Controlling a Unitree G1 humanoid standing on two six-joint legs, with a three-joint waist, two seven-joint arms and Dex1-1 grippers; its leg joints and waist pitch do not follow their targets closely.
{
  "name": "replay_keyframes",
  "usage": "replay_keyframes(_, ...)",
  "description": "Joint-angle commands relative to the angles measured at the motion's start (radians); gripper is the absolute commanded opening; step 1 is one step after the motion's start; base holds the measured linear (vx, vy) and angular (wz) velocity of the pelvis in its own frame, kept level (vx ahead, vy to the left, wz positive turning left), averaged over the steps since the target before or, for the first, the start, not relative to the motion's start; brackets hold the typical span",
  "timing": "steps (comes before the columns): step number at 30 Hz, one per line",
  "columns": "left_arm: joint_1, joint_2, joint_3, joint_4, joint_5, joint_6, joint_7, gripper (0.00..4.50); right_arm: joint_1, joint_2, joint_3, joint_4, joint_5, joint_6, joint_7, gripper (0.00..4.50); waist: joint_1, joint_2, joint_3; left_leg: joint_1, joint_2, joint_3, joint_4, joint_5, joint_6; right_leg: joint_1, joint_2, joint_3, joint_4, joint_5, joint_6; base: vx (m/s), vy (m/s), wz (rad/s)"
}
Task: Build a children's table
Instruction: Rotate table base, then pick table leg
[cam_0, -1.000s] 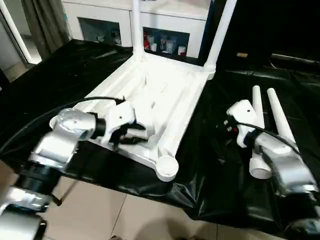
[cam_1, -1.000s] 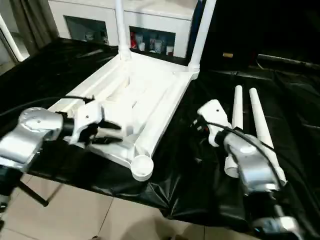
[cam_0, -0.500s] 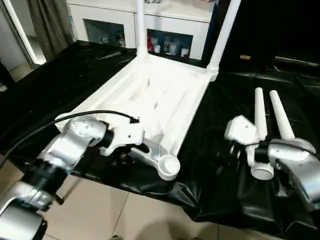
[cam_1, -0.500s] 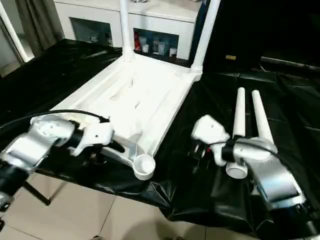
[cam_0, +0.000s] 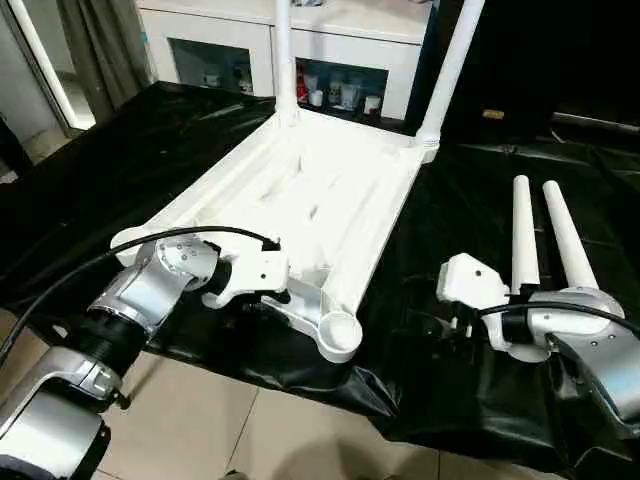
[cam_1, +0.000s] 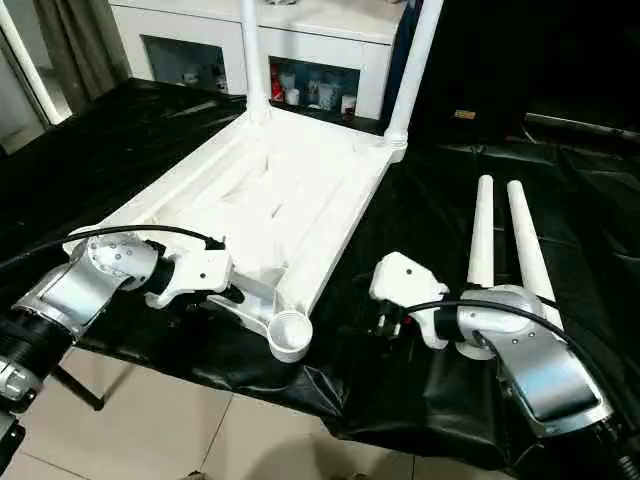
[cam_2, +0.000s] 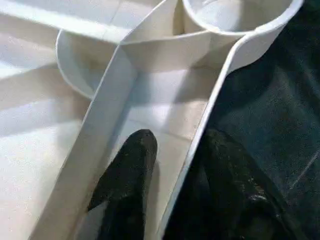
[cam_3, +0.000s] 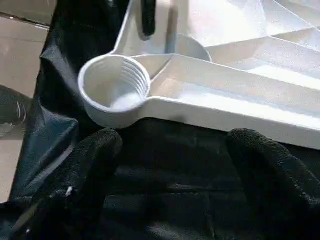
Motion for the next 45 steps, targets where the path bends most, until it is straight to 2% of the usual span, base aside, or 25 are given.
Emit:
replay_keyframes(1,-0.02,-0.003,0.01,0.016,0.008,-0.011,0.012,1.53,0.004,-0.005,0.008,-0.017,-0.006,0.014,-0.003,3.83,0.003,0.003,-0.069,0.013,0.022,-0.015,-0.07,-0.25,0.017,0.052,-0.045,0.041,-0.077,-0.285,-0.189,0.0,0.0,0.0)
replay_keyframes(2,-0.019,-0.003,0.012,0.017,0.008,-0.011,0.012,1.26,0.004,-0.004,0.01,-0.018,-0.006,0.014,-0.003,3.83,0.004,0.003,-0.07,0.013,0.021,-0.015,-0.069,-0.254,0.015,0.052,-0.047,0.042,-0.078,-0.297,-0.185,0.0,0.0,0.0)
replay_keyframes(9,-0.021,-0.006,0.017,0.036,0.01,-0.001,0.023,0.8,-0.004,0.001,0.014,-0.011,-0.008,0.017,-0.005,3.83,0.004,0.004,-0.069,0.013,0.023,-0.017,-0.071,-0.263,0.01,0.051,-0.048,0.041,-0.08,-0.318,-0.176,0.0,0.0,0.0)
replay_keyframes(10,-0.023,-0.008,0.021,0.04,0.007,0.006,0.029,0.76,-0.005,0.003,0.015,-0.01,-0.008,0.018,-0.007,3.83,0.002,0.002,-0.069,0.009,0.022,-0.018,-0.072,-0.258,0.01,0.054,-0.047,0.04,-0.079,-0.316,-0.174,0.0,0.0,0.0)
replay_keyframes(11,-0.025,-0.014,0.03,0.049,0.004,0.023,0.039,0.7,-0.004,0.007,0.014,-0.008,-0.008,0.02,-0.013,3.83,0.001,0.005,-0.07,0.009,0.021,-0.018,-0.071,-0.253,0.011,0.055,-0.048,0.04,-0.078,-0.308,-0.175,0.0,0.0,0.0)
replay_keyframes(13,-0.027,-0.018,0.036,0.054,0.003,0.035,0.047,0.56,-0.003,0.01,0.013,-0.006,-0.009,0.022,-0.017,3.83,-0.003,0.003,-0.07,0.009,0.02,-0.017,-0.069,-0.249,0.013,0.054,-0.047,0.04,-0.079,-0.298,-0.181,0.0,0.0,0.0)
replay_keyframes(16,-0.039,-0.033,0.061,0.082,0.007,0.106,0.106,0.5,-0.009,0.019,0.014,0.025,-0.042,0.022,-0.061,3.83,-0.01,0.003,-0.07,0.004,0.017,-0.017,-0.068,-0.239,0.015,0.057,-0.046,0.039,-0.078,-0.302,-0.18,0.0,0.0,0.0)
replay_keyframes(19,-0.041,-0.038,0.072,0.088,0.005,0.106,0.13,0.32,-0.015,0.025,0.013,0.048,-0.065,0.023,-0.091,3.83,-0.019,0.0,-0.068,-0.002,0.014,-0.02,-0.069,-0.249,0.012,0.061,-0.045,0.034,-0.082,-0.349,-0.167,0.0,0.0,0.0)
replay_keyframes(20,-0.043,-0.04,0.077,0.09,0.01,0.11,0.151,0.25,-0.019,0.031,0.012,0.061,-0.077,0.031,-0.111,3.83,-0.021,0.001,-0.07,-0.007,0.012,-0.023,-0.068,-0.235,0.011,0.065,-0.046,0.032,-0.084,-0.376,-0.143,0.0,0.0,0.0)
replay_keyframes(21,-0.044,-0.04,0.08,0.092,0.017,0.113,0.168,0.21,-0.023,0.037,0.01,0.069,-0.083,0.045,-0.127,3.83,-0.023,0.001,-0.071,-0.008,0.012,-0.024,-0.068,-0.23,0.012,0.065,-0.045,0.031,-0.083,-0.369,-0.139,0.0,0.0,0.0)
replay_keyframes(23,-0.042,-0.046,0.083,0.097,0.024,0.116,0.195,0.14,-0.033,0.059,-0.001,0.093,-0.089,0.077,-0.17,3.83,-0.028,0.005,-0.071,-0.006,0.01,-0.026,-0.067,-0.23,0.011,0.062,-0.042,0.031,-0.083,-0.347,-0.148,0.0,0.0,0.0)
replay_keyframes(25,-0.039,-0.048,0.08,0.097,0.03,0.096,0.21,0.09,-0.037,0.074,-0.01,0.104,-0.088,0.091,-0.191,3.83,-0.028,0.007,-0.072,-0.004,0.01,-0.027,-0.066,-0.231,0.01,0.061,-0.041,0.032,-0.083,-0.328,-0.157,0.0,0.0,0.0)
replay_keyframes(26,-0.039,-0.049,0.08,0.097,0.032,0.091,0.214,0.03,-0.038,0.076,-0.011,0.106,-0.088,0.092,-0.194,3.83,-0.028,0.008,-0.073,-0.002,0.01,-0.028,-0.065,-0.23,0.011,0.062,-0.04,0.034,-0.081,-0.301,-0.173,0.0,0.0,0.0)
replay_keyframes(28,-0.038,-0.056,0.084,0.105,0.018,0.037,0.21,0.01,-0.043,0.092,-0.022,0.113,-0.086,0.101,-0.215,3.83,-0.026,0.014,-0.073,0.001,0.011,-0.028,-0.063,-0.222,0.013,0.061,-0.038,0.036,-0.08,-0.263,-0.19,0.0,0.0,0.0)
replay_keyframes(30,-0.036,-0.061,0.086,0.111,0.005,-0.01,0.198,0.01,-0.046,0.104,-0.033,0.113,-0.081,0.104,-0.228,3.83,-0.024,0.01,-0.076,0.001,0.009,-0.027,-0.061,-0.211,0.017,0.063,-0.036,0.036,-0.077,-0.231,-0.2,0.0,0.0,0.0)
replay_keyframes(31,-0.033,-0.063,0.087,0.114,-0.004,-0.044,0.185,0.01,-0.047,0.112,-0.04,0.112,-0.077,0.108,-0.236,3.83,-0.022,0.015,-0.077,0.003,0.011,-0.027,-0.061,-0.208,0.017,0.063,-0.037,0.037,-0.074,-0.217,-0.207,0.0,0.0,0.0)
replay_keyframes(32,-0.026,-0.066,0.088,0.117,-0.029,-0.094,0.149,0.01,-0.056,0.131,-0.061,0.107,-0.067,0.117,-0.263,3.83,-0.018,0.02,-0.078,0.005,0.011,-0.026,-0.06,-0.197,0.021,0.06,-0.036,0.039,-0.072,-0.173,-0.223,0.0,0.0,0.0)
replay_keyframes(33,-0.025,-0.066,0.088,0.117,-0.032,-0.098,0.145,0.01,-0.057,0.133,-0.063,0.106,-0.066,0.118,-0.267,3.83,-0.017,0.019,-0.078,0.007,0.012,-0.025,-0.061,-0.2,0.02,0.059,-0.036,0.039,-0.072,-0.167,-0.228,0.0,0.0,0.0)
replay_keyframes(35,-0.015,-0.07,0.096,0.113,-0.057,-0.111,0.117,0.01,-0.077,0.164,-0.104,0.106,-0.047,0.154,-0.315,3.83,-0.012,0.022,-0.076,0.014,0.014,-0.023,-0.063,-0.219,0.013,0.056,-0.036,0.04,-0.07,-0.166,-0.241,0.0,0.0,0.0)
replay_keyframes(38,-0.009,-0.075,0.107,0.116,-0.07,-0.152,0.111,0.01,-0.098,0.194,-0.146,0.108,-0.024,0.203,-0.359,3.83,-0.001,0.026,-0.076,0.018,0.016,-0.022,-0.064,-0.22,0.001,0.055,-0.036,0.042,-0.068,-0.169,-0.241,0.0,0.0,0.0)
replay_keyframes(40,-0.007,-0.081,0.108,0.135,-0.087,-0.217,0.083,0.01,-0.109,0.2,-0.152,0.109,-0.051,0.234,-0.394,3.83,0.004,0.027,-0.075,0.02,0.015,-0.021,-0.065,-0.222,-0.006,0.054,-0.036,0.043,-0.069,-0.169,-0.236,0.0,0.0,0.0)
replay_keyframes(41,-0.006,-0.079,0.106,0.138,-0.084,-0.23,0.085,0.01,-0.113,0.2,-0.151,0.109,-0.067,0.242,-0.41,3.83,0.006,0.026,-0.076,0.016,0.015,-0.022,-0.066,-0.212,-0.013,0.058,-0.036,0.043,-0.065,-0.159,-0.233,0.0,0.0,0.0)
replay_keyframes(45,-0.003,-0.074,0.101,0.151,-0.075,-0.265,0.086,0.01,-0.125,0.21,-0.157,0.109,-0.087,0.268,-0.445,3.83,0.007,0.025,-0.076,0.014,0.013,-0.022,-0.066,-0.219,-0.021,0.059,-0.04,0.044,-0.066,-0.177,-0.215,0.0,0.0,0.0)
